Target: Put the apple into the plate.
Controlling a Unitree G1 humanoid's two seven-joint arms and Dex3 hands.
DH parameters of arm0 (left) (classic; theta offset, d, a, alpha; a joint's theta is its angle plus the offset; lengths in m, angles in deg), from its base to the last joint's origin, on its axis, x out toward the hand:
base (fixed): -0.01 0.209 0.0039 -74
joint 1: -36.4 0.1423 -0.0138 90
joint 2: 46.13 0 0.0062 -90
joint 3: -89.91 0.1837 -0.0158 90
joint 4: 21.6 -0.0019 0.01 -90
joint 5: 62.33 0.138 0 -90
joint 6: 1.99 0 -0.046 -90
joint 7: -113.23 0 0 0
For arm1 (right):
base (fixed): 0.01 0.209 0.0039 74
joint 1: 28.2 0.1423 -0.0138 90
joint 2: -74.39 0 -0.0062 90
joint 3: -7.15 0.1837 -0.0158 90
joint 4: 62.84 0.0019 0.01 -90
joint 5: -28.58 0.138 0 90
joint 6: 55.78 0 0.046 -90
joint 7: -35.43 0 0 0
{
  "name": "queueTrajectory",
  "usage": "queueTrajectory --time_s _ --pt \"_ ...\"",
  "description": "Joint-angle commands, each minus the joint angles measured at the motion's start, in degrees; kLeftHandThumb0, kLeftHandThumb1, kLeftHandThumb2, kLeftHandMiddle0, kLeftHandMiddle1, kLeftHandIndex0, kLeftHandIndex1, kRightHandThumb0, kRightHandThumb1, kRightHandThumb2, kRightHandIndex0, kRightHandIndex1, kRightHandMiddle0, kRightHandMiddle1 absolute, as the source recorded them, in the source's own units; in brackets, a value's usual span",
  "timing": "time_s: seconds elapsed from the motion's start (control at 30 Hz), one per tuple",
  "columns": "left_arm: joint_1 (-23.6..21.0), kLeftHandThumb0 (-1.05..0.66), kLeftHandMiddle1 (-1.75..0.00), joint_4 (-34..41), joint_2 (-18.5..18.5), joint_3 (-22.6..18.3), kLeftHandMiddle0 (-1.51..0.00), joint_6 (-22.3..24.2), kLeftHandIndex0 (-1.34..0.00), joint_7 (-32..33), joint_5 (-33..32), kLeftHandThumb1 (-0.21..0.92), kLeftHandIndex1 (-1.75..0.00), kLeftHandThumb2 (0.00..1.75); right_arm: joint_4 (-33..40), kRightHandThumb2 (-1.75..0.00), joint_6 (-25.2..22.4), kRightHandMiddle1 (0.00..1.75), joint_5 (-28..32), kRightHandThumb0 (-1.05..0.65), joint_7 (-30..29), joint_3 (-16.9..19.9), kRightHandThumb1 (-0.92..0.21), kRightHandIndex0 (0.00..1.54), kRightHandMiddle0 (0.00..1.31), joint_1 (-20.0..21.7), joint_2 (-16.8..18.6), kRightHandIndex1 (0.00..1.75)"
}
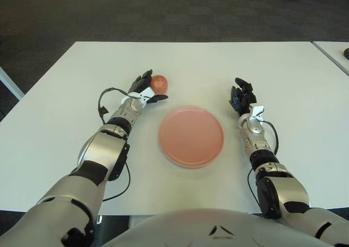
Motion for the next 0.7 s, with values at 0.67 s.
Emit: queueTrajectory --time_s 0.67 --pt "0.8 -1.04 -0.02 -0.6 1.5 -1.2 -0.07 -0.6 0.00 1.8 -0.2 0.88 -0.43 0.01 0.1 -0.63 -1.0 0.69 0.0 -0.68 0.1 0.1 -0.92 0.24 0.00 -1.3 0.1 0.22"
